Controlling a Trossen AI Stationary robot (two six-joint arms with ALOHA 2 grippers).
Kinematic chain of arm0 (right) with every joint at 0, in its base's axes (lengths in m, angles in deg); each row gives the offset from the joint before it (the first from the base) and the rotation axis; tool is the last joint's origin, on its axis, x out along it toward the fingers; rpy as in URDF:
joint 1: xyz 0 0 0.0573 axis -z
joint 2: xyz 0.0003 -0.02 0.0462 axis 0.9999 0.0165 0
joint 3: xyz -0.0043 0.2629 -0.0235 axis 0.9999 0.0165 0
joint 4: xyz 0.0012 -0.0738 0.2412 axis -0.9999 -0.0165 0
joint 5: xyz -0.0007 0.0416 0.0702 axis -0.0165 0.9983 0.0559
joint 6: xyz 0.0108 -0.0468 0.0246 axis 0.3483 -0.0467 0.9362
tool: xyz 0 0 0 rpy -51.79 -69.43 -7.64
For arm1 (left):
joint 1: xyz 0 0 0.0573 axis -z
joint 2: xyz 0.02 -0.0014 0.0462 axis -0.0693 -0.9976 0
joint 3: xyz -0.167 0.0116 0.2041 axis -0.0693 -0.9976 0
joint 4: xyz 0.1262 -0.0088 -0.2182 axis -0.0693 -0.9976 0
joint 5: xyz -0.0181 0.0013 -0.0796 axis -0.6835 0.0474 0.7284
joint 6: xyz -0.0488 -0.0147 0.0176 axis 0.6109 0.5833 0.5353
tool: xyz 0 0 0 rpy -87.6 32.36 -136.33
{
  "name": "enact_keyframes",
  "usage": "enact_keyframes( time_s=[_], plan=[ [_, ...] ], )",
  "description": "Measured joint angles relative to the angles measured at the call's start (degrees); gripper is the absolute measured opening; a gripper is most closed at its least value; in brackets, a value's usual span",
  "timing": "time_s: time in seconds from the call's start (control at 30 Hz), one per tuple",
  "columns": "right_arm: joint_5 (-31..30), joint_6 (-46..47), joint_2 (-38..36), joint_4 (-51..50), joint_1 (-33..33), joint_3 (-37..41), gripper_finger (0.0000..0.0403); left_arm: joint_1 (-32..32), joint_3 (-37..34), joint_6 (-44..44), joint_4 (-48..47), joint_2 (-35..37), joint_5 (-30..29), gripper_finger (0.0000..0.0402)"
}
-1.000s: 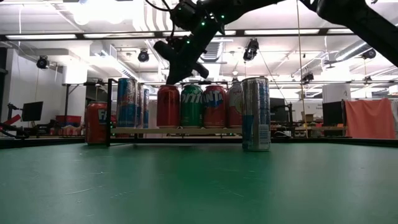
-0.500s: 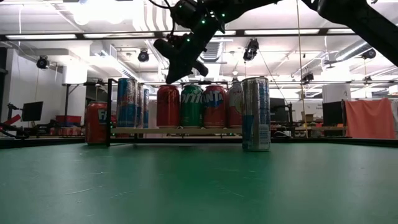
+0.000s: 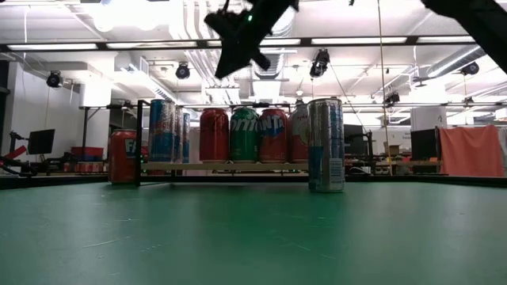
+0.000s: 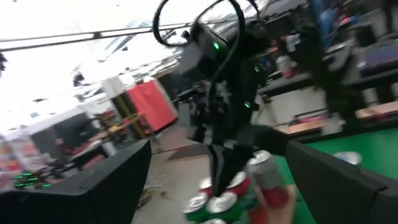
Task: Pick and place cans onto a shelf
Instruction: Put the blue silver soda can on the shelf
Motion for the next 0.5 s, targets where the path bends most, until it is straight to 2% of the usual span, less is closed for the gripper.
enact_keyframes(
  time_s=[0.2,0.5],
  plan=[
    [0.0,-2.6,-4.1,-5.3,-4.4,0.0,0.0013,0.1,0.0,9.7,-1.3,-3.3,7.3,0.0356],
    [0.0,-5.5,-9.7,-11.3,-12.2,0.0,0.0013,0.7,2.2,28.2,-9.1,-10.5,8.2,0.0356]
  ],
)
